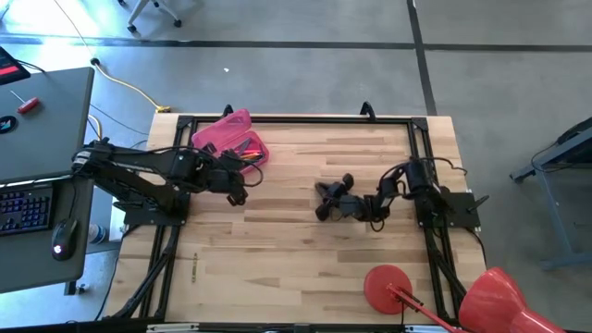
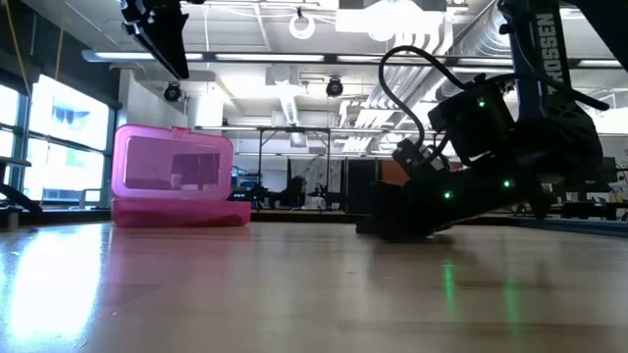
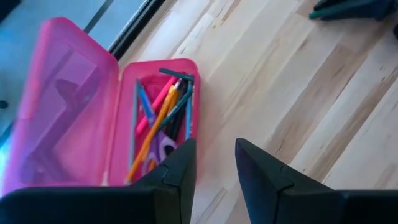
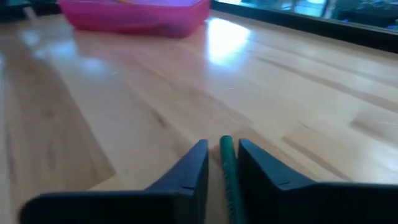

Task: Pick & place school supplies into a supply box
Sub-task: Put the dark green crayon into the supply box

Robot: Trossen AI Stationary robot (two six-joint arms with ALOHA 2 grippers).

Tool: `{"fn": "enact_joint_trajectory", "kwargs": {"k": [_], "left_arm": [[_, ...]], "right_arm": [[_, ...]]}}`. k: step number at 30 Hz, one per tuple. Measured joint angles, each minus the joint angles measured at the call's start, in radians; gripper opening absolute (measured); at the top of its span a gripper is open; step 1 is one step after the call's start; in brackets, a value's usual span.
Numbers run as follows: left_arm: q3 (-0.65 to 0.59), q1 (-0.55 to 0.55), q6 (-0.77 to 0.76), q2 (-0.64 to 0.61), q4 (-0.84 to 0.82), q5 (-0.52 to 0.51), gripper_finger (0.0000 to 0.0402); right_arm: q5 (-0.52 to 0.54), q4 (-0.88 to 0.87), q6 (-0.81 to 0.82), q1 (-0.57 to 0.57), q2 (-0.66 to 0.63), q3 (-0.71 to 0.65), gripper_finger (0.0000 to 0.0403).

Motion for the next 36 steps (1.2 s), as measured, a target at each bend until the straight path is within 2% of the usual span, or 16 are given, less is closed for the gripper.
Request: {"fn": "enact_joint_trajectory", "kwargs": {"k": [4, 7, 11, 15, 18, 20, 23, 26, 31, 36], "left_arm": [[0.103, -0.001, 0.007, -0.011, -0.116, 0.0, 0.0143], [0.214, -0.001, 0.011, -0.009, -0.206, -0.014, 0.0143], [0.385, -0.001, 0.049, -0.01, -0.299, -0.086, 0.0143], [0.532, 0.0, 0.132, -0.01, -0.305, -0.135, 0.0143], [0.609, 0.0, 0.199, -0.01, -0.29, -0.155, 0.0143], [0.644, 0.0, 0.224, -0.01, -0.29, -0.176, 0.0143], [0.666, 0.0, 0.228, -0.01, -0.291, -0.196, 0.0143], [0.666, 0.0, 0.227, -0.009, -0.298, -0.197, 0.0143], [0.666, 0.0, 0.219, -0.01, -0.305, -0.15, 0.0143], [0.666, 0.0, 0.215, 0.003, -0.307, -0.097, 0.0143]], "right_arm": [[-0.11, -0.01, -0.015, -0.025, -0.025, -0.003, 0.0013], [-0.121, -0.01, -0.025, -0.032, -0.057, -0.002, 0.0014], [-0.144, -0.008, -0.111, -0.032, -0.125, 0.01, 0.0011], [-0.226, -0.02, -0.223, -0.037, -0.203, 0.125, 0.0008], [-0.362, -0.112, -0.311, -0.051, -0.215, 0.285, 0.0011], [-0.426, -0.25, -0.359, -0.063, -0.213, 0.43, 0.0009], [-0.454, -0.543, -0.386, -0.094, -0.183, 0.684, 0.0005], [-0.505, -0.767, -0.364, -0.135, -0.094, 0.93, 0.0008], [-0.522, -0.922, -0.328, -0.194, 0.099, 1.276, 0.0017], [-0.518, -1.007, -0.265, -0.229, 0.277, 1.472, 0.001]]}}
